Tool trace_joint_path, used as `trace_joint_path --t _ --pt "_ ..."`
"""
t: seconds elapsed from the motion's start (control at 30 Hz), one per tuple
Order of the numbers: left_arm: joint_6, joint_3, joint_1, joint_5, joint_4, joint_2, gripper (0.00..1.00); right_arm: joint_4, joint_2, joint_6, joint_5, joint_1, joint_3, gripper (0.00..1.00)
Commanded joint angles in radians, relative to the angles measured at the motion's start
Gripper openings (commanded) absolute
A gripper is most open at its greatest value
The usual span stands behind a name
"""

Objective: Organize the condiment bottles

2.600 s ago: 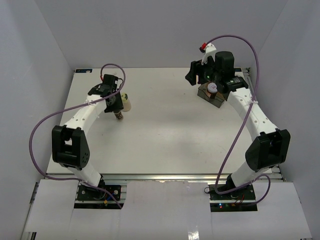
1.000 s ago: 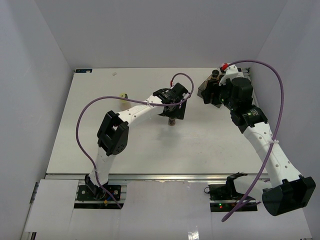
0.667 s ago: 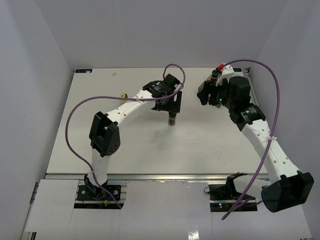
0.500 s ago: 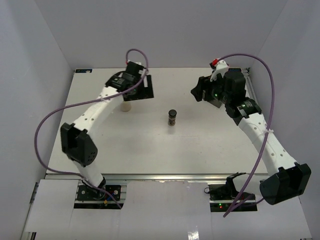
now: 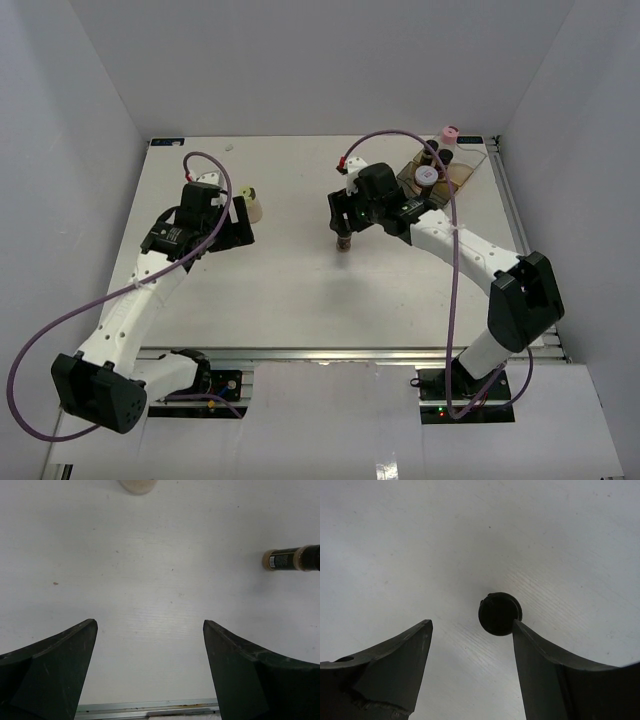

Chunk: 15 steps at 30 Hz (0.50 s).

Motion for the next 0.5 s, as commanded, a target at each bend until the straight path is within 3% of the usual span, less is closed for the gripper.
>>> trace_joint_path --t 0.0,0.47 --pt "0.019 -0.062 0.005 0.018 0.074 -0.108 0.98 0.009 0.058 -0.002 0.074 0.008 0.067 0.72" --pt "0.021 -0.215 0.006 0.023 0.163 -0.164 0.98 -0.007 0.199 -0.017 0.187 0.047 0.089 0.70"
